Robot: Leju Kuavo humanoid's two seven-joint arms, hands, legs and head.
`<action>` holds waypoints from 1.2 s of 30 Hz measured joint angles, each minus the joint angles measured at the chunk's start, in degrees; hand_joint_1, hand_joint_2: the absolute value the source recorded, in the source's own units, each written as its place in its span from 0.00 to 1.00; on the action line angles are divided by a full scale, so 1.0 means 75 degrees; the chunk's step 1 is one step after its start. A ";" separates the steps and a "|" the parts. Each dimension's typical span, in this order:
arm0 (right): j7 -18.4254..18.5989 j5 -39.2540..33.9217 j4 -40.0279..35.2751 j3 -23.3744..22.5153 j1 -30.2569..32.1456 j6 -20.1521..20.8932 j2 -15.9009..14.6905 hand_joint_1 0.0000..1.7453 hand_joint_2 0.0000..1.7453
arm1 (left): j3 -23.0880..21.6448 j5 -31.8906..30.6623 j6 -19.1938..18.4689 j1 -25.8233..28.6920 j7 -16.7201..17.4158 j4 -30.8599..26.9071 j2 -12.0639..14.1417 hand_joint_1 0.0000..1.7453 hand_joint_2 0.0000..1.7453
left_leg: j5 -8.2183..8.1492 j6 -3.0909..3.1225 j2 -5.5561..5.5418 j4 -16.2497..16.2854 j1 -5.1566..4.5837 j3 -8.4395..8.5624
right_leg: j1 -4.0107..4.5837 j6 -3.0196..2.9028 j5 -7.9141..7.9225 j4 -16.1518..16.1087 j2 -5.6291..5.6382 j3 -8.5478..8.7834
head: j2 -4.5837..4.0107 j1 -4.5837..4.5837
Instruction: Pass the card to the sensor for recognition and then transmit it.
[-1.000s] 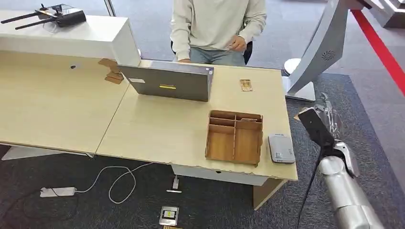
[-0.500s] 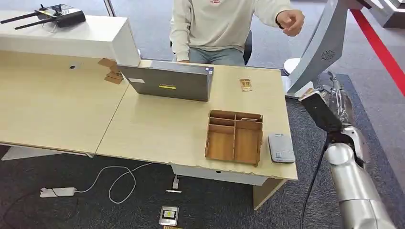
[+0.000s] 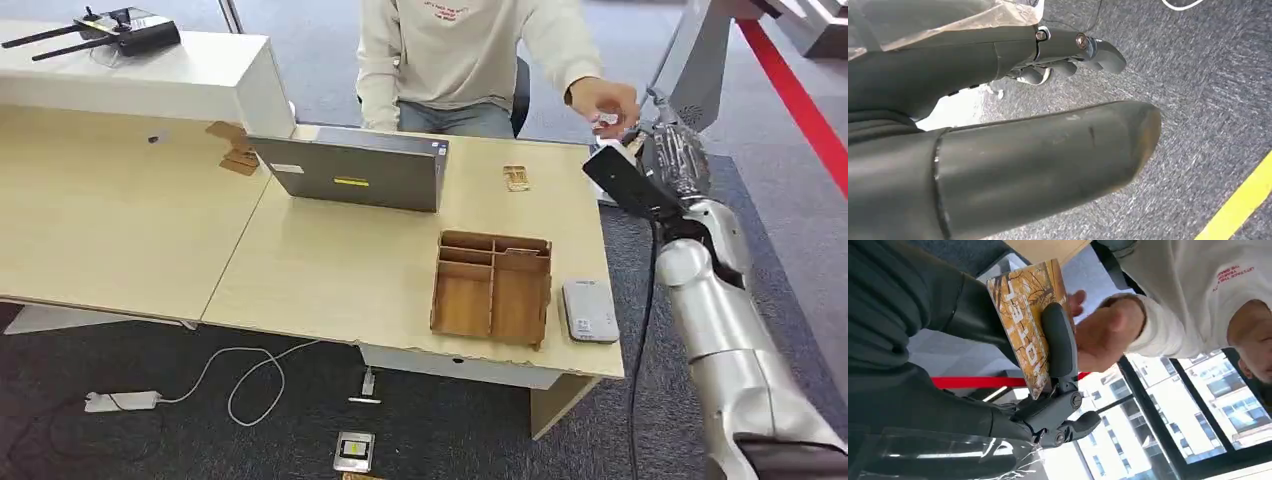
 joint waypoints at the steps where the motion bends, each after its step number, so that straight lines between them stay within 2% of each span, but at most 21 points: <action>1: -0.0009 0.0026 0.0150 0.0044 -0.0106 -0.0006 0.0047 1.00 1.00 | -0.0009 -0.0006 -0.0009 0.0000 0.0006 0.0000 0.0000 0.00 0.00 | 0.0000 0.0000 0.0002 0.0000 0.0000 0.0000 | 0.0000 0.0000 0.0000 0.0000 0.0000 -0.0001 | 0.0000 0.0000; 10: -0.0125 0.0105 0.1096 0.0309 -0.0406 -0.0012 0.0423 1.00 1.00 | -0.0050 0.0009 -0.0017 0.0007 0.0015 0.0000 -0.0012 0.00 0.00 | 0.0000 0.0000 0.0000 0.0000 0.0001 -0.0001 | 0.0001 0.0000 -0.0001 0.0000 0.0000 -0.0002 | 0.0000 0.0003; 26: -0.0125 0.0114 0.1650 0.0388 -0.0449 -0.0061 0.0531 1.00 1.00 | -0.0050 0.0035 0.0047 0.0030 0.0015 0.0000 -0.0015 0.00 0.00 | 0.0000 0.0000 0.0001 0.0001 0.0001 0.0000 | 0.0000 0.0000 -0.0001 0.0000 0.0000 -0.0002 | 0.0000 0.0003; 27: -0.0125 0.0114 0.1667 0.0388 -0.0448 -0.0073 0.0534 0.90 1.00 | -0.0050 0.0035 0.0047 0.0030 0.0015 0.0000 -0.0015 0.00 0.00 | -0.0001 0.0001 0.0002 0.0001 0.0001 0.0000 | 0.0000 0.0000 -0.0001 0.0000 0.0000 -0.0002 | 0.0000 0.0003; 28: -0.0125 0.0114 0.1691 0.0391 -0.0449 -0.0087 0.0537 0.00 1.00 | -0.0050 0.0035 0.0047 0.0028 0.0017 0.0000 -0.0015 0.00 0.00 | -0.0001 0.0001 0.0002 0.0001 0.0000 0.0000 | 0.0000 0.0000 -0.0001 -0.0001 0.0000 -0.0002 | 0.0000 0.0003; 31: -0.0120 0.0143 0.1738 0.0397 -0.0443 -0.0169 0.0534 0.00 1.00 | -0.0050 0.0035 0.0050 0.0029 0.0023 0.0000 -0.0015 0.00 0.00 | -0.0001 0.0001 0.0003 0.0001 0.0000 0.0000 | 0.0000 0.0000 -0.0001 -0.0001 0.0000 -0.0003 | 0.0000 0.0003; 32: -0.0102 0.0149 0.1752 0.0399 -0.0444 -0.0251 0.0537 0.00 0.00 | -0.0049 0.0035 0.0050 0.0027 0.0026 0.0000 -0.0015 0.00 0.00 | -0.0001 0.0001 0.0005 0.0001 0.0000 0.0001 | 0.0000 0.0000 0.0000 -0.0001 0.0001 -0.0003 | 0.0000 0.0000; 36: -0.0050 0.0149 0.1761 0.0408 -0.0443 -0.0469 0.0534 0.00 0.00 | -0.0050 0.0032 0.0055 0.0022 0.0026 0.0000 -0.0015 0.00 0.00 | 0.0000 0.0000 0.0004 0.0001 0.0000 0.0002 | 0.0000 0.0000 0.0000 -0.0001 0.0001 -0.0002 | 0.0000 0.0003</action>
